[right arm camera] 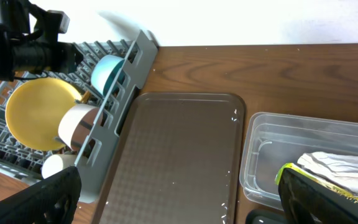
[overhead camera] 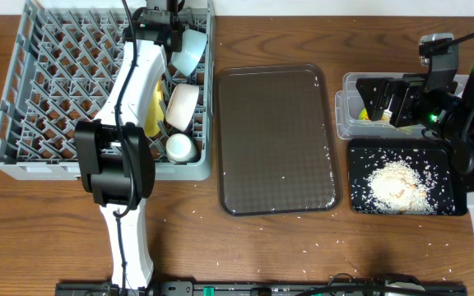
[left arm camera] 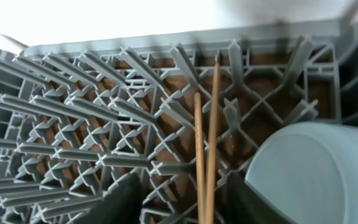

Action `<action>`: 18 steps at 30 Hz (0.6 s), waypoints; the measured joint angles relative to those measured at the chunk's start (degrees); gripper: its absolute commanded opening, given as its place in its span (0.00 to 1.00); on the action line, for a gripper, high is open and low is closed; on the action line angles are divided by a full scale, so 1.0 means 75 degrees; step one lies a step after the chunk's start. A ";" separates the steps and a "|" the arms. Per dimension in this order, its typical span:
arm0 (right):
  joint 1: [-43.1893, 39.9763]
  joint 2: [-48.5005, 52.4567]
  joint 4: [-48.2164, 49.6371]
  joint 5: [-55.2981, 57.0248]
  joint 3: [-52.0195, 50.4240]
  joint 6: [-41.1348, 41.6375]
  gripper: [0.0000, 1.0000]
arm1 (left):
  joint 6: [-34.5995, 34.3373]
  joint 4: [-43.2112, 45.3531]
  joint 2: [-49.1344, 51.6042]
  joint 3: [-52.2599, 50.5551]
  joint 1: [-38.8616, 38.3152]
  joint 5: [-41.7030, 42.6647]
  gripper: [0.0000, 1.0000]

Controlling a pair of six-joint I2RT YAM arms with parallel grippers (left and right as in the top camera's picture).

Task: Sort waste into correct bins and load items into the dishwasher
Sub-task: 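Carry second chopstick with left gripper into rack and release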

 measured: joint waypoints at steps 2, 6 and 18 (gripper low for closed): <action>0.0000 0.0000 0.0000 0.0000 0.0000 0.0000 0.99 | -0.0012 0.0012 0.0000 0.0000 0.0000 -0.0003 0.48; 0.0000 0.0000 0.0000 0.0000 0.0000 0.0000 0.99 | -0.0009 -0.0050 -0.0041 0.0000 0.0000 0.0000 0.50; 0.0000 0.0000 -0.0006 0.0000 0.0000 0.0000 0.99 | -0.0982 -0.3666 -0.3348 -0.0038 -0.0560 -0.0020 0.83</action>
